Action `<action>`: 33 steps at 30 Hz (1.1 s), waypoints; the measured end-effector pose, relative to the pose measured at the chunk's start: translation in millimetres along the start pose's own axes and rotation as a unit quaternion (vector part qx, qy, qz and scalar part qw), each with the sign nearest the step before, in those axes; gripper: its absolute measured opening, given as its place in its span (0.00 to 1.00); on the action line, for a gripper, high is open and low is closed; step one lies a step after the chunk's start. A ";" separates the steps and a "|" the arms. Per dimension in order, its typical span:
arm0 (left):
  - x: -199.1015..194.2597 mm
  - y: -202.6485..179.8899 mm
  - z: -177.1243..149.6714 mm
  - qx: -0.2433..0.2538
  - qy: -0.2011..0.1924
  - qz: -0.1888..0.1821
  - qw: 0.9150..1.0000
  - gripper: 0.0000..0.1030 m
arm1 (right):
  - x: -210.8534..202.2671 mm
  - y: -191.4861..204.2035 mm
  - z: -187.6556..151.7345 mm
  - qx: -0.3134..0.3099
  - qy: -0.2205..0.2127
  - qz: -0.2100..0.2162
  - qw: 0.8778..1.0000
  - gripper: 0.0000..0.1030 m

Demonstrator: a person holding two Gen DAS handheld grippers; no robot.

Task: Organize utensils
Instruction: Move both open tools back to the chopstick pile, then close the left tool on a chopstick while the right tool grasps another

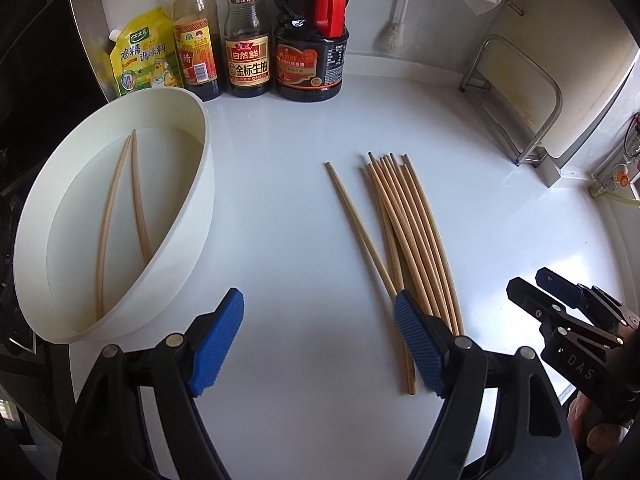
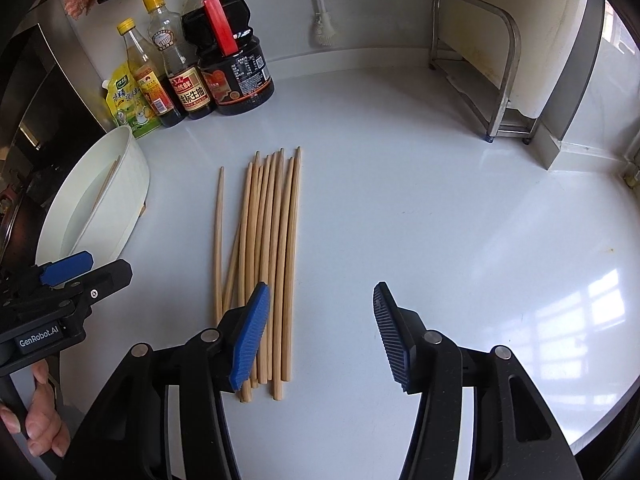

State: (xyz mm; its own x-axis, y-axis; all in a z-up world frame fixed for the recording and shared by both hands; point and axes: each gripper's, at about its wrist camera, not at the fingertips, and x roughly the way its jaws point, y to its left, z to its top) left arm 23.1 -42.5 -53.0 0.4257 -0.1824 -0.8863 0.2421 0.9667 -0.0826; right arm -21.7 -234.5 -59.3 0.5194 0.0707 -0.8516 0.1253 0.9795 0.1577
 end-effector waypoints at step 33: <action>48.7 -4.4 1.7 -0.027 0.010 0.027 0.999 0.76 | 68.8 0.0 6.7 -0.023 0.027 0.005 0.999 0.50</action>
State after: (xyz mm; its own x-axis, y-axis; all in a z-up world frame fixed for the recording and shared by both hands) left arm 44.2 -56.0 -95.1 0.4189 -0.1256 -0.8993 0.1710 0.9836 -0.0577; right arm 19.7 -230.8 -114.5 0.4746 0.0891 -0.8757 0.0801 0.9864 0.1438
